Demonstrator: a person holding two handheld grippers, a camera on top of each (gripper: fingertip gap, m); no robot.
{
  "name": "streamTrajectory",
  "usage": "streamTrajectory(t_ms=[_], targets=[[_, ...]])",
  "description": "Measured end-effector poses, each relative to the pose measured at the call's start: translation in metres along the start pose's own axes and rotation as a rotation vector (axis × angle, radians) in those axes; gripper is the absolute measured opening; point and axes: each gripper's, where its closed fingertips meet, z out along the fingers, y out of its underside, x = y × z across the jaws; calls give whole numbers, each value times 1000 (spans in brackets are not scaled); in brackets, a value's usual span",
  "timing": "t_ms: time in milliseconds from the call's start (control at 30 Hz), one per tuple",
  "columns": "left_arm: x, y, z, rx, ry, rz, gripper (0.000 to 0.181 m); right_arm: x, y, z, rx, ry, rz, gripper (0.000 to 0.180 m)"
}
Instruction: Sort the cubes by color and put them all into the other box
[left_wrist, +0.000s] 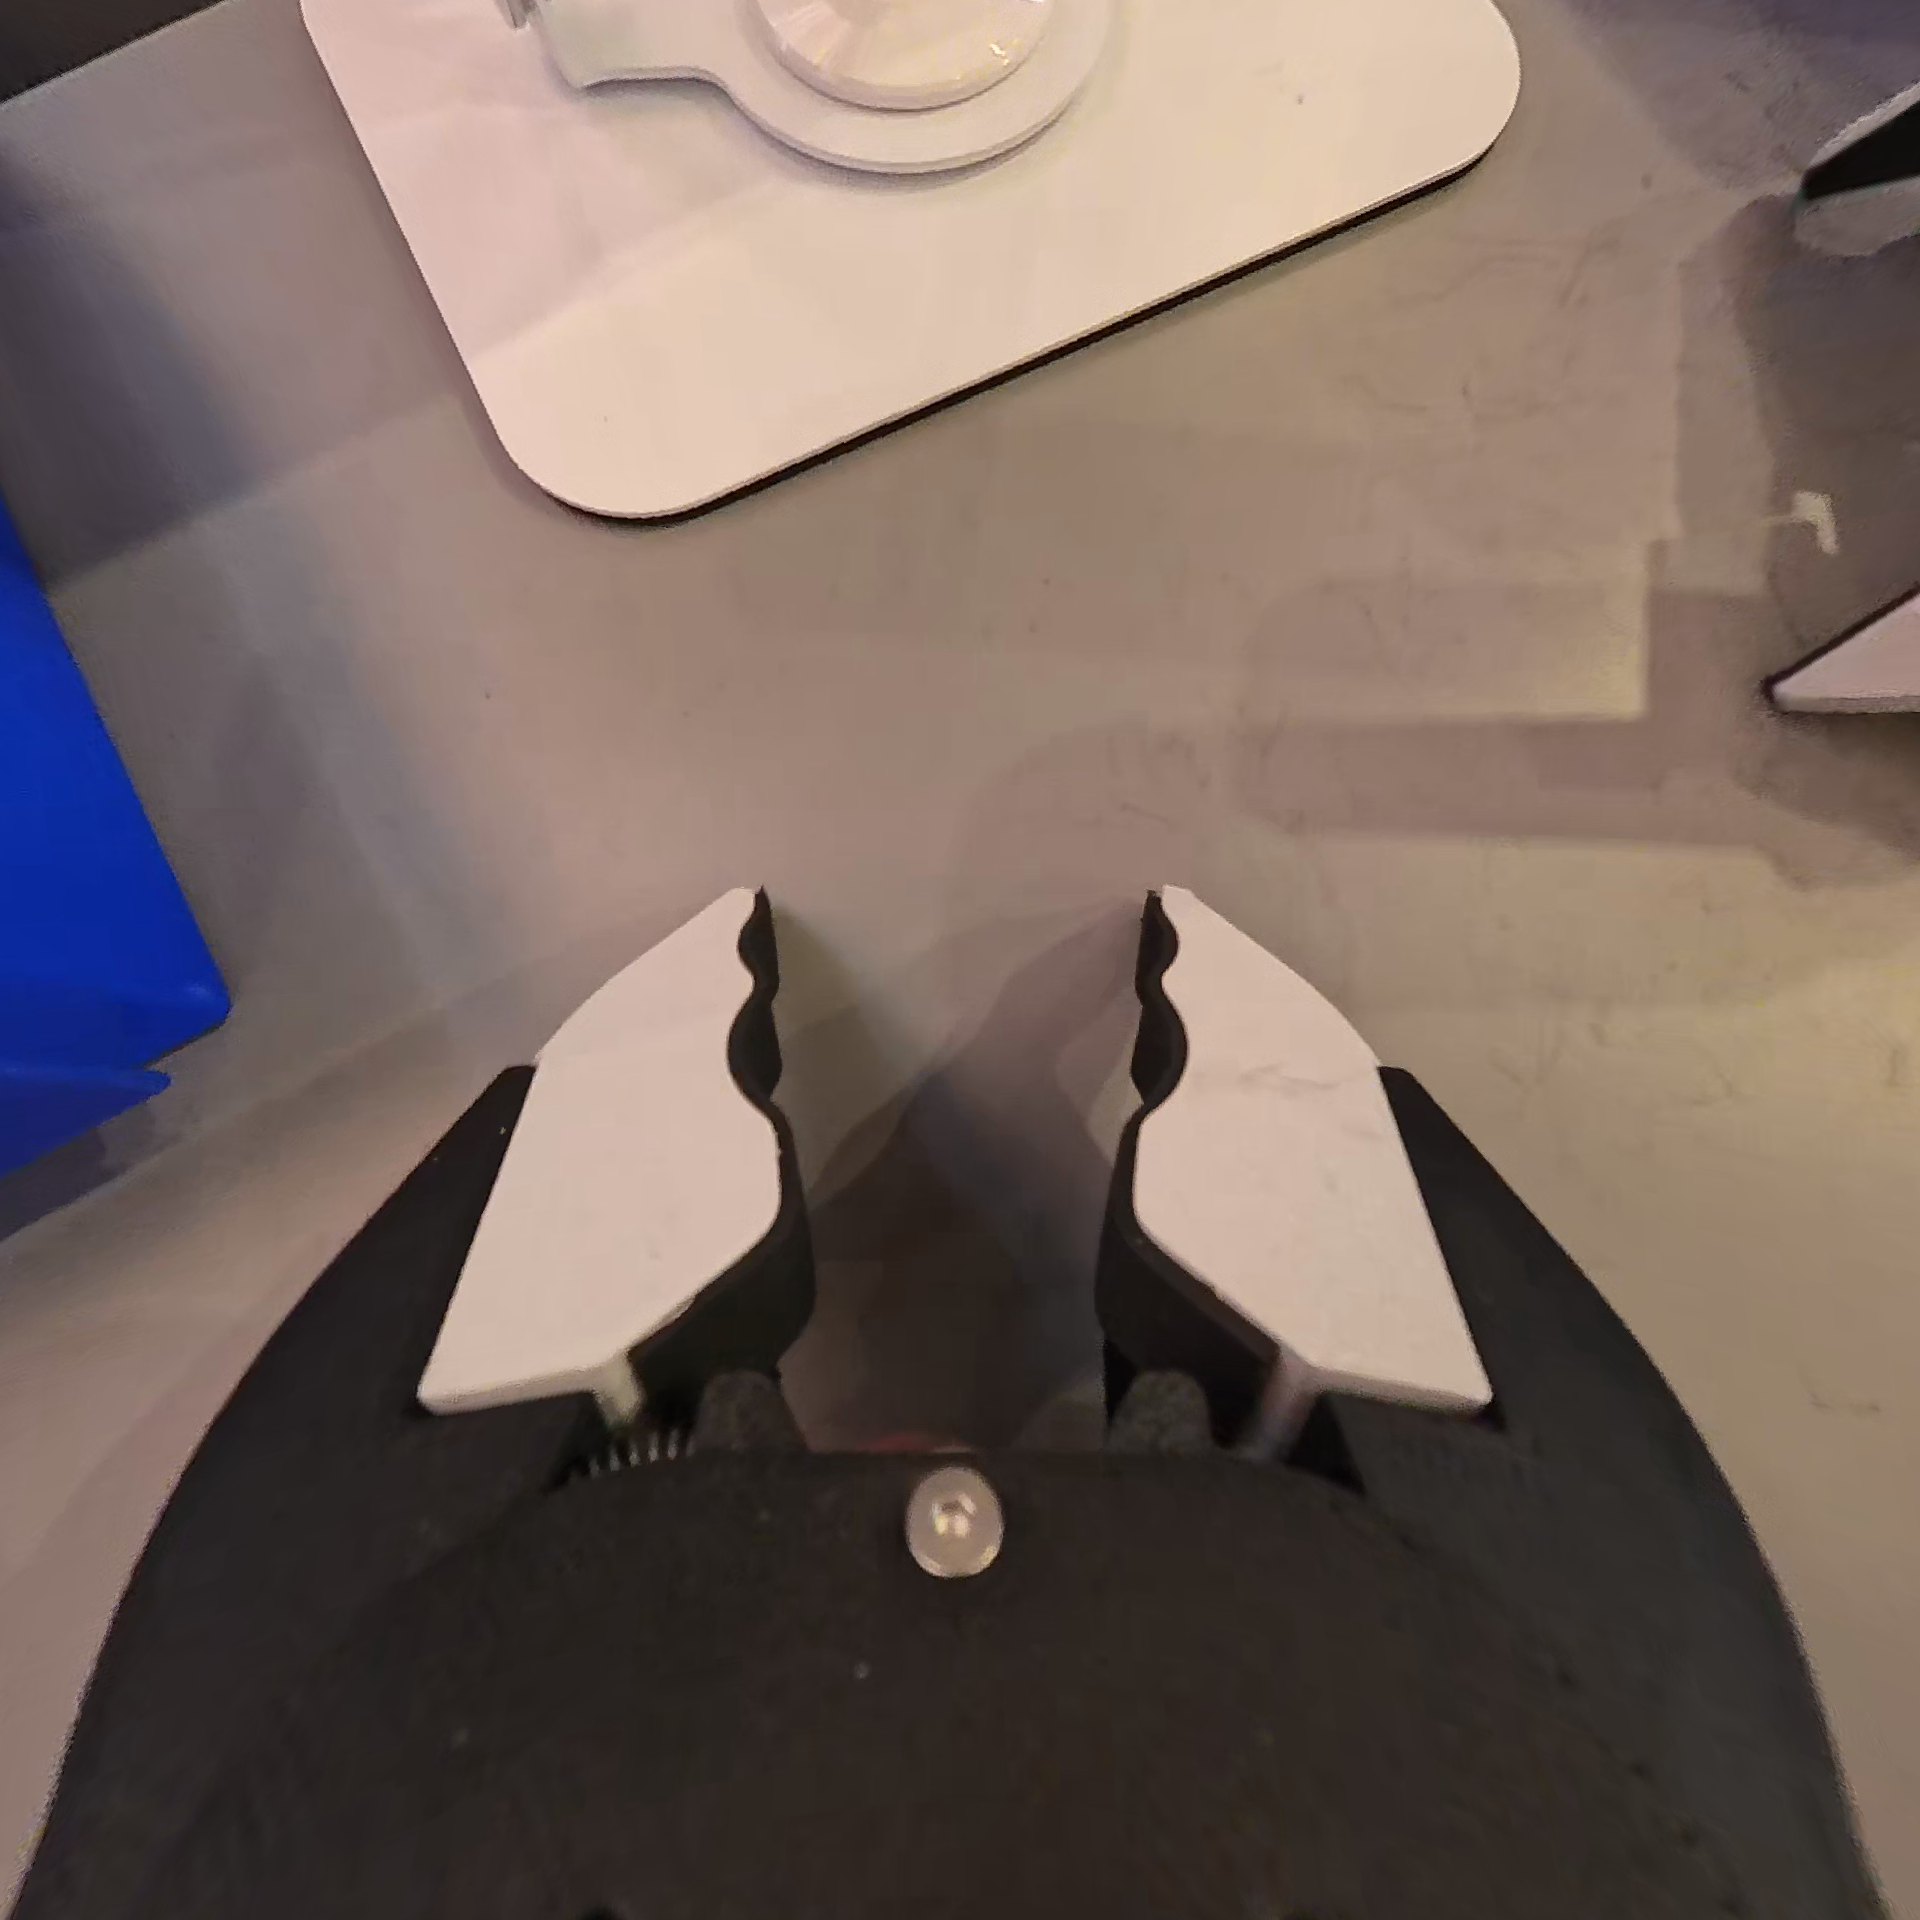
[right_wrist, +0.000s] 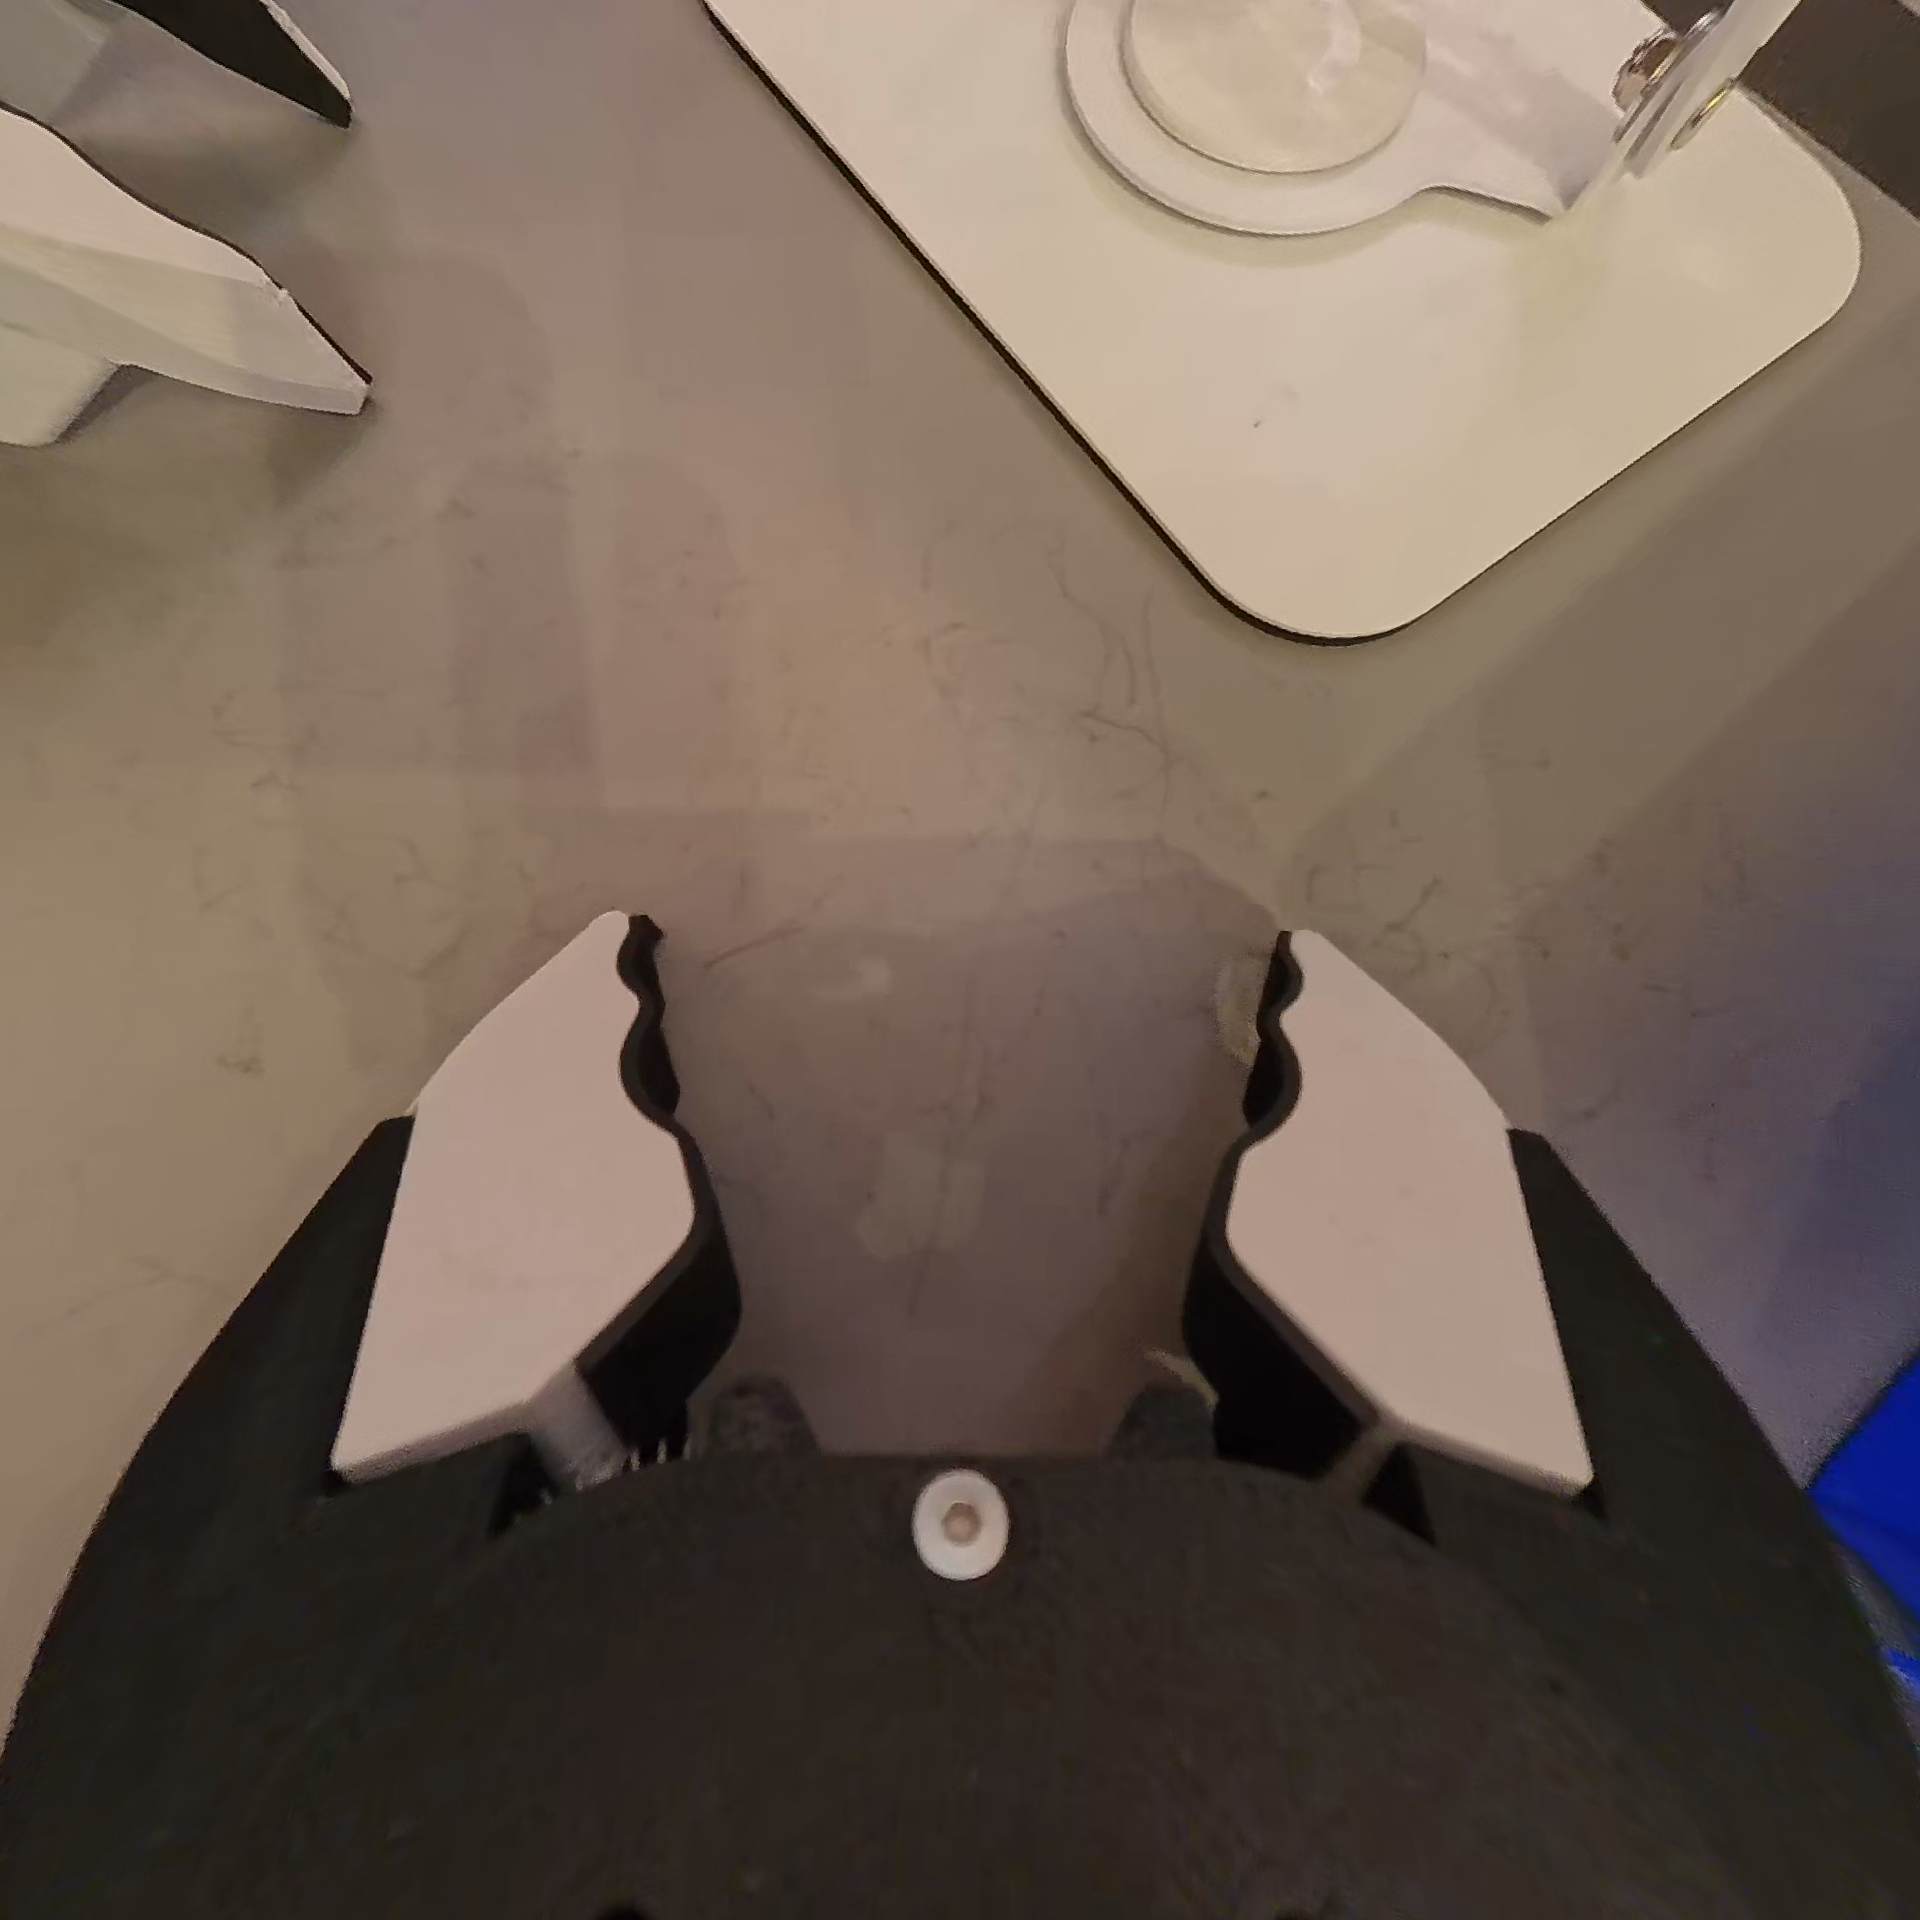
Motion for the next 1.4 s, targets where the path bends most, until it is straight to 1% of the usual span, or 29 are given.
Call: streamTrajectory(t_ms=[467, 967, 1033, 1133, 1233, 1400], targets=[[-1, 0, 0, -1, -1, -5, 68, 0, 0, 0, -3, -12, 6, 109], [-1, 1, 0, -1, -2, -4, 69, -4, -1, 0, 4, -34, -18, 102], [-3, 1, 0, -4, -19, -16, 75, -5, -1, 0, 4, -35, -18, 102], [-18, 4, 2, -24, -86, -99, 106, -5, -1, 0, 4, -36, -18, 102], [-19, 4, 3, -31, -89, -102, 111, -5, -1, 0, 4, -36, -19, 102], [-19, 4, 4, -34, -86, -100, 113, -5, -1, 0, 4, -36, -19, 101]])
